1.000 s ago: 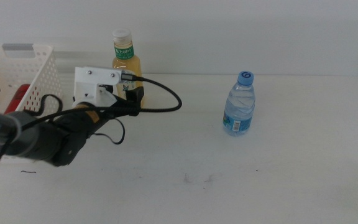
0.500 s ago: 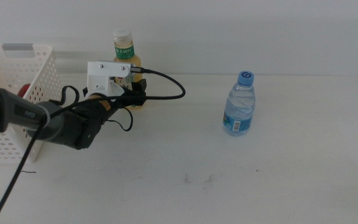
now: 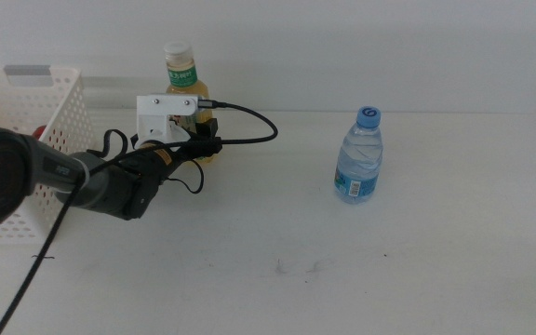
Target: Use arms to grab the bottles and put them into the dustbin to the left of the table.
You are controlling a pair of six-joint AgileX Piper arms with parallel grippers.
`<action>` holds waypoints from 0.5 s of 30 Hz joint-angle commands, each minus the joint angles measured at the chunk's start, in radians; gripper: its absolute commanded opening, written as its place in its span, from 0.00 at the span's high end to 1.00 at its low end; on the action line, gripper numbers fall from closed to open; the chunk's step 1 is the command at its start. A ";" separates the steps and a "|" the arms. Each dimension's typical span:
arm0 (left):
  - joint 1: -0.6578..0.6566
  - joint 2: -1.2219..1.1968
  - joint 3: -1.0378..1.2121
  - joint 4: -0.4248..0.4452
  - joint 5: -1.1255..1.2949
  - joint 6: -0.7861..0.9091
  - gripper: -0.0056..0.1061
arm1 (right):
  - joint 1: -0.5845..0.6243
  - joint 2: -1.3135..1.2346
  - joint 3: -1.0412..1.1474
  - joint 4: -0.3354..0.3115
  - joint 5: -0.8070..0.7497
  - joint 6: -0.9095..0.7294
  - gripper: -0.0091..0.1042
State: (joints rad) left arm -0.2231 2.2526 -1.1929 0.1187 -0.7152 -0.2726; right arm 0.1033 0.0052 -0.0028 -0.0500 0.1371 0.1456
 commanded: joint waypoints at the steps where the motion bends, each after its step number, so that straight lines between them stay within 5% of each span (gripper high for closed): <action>1: 0.013 -0.042 0.009 0.041 0.028 -0.079 0.72 | -0.005 -0.005 0.003 -0.010 -0.003 -0.006 0.13; 3: 0.017 -0.111 0.048 0.118 0.111 -0.103 0.95 | -0.005 -0.005 0.003 -0.010 -0.003 -0.006 0.13; 15: -0.082 -0.682 0.182 0.134 0.965 -0.173 0.94 | -0.005 -0.005 0.003 -0.010 -0.003 -0.006 0.13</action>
State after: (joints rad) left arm -0.2835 1.6494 -1.0042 0.2562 0.2076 -0.4312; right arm 0.1033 0.0052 -0.0028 -0.0500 0.1371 0.1456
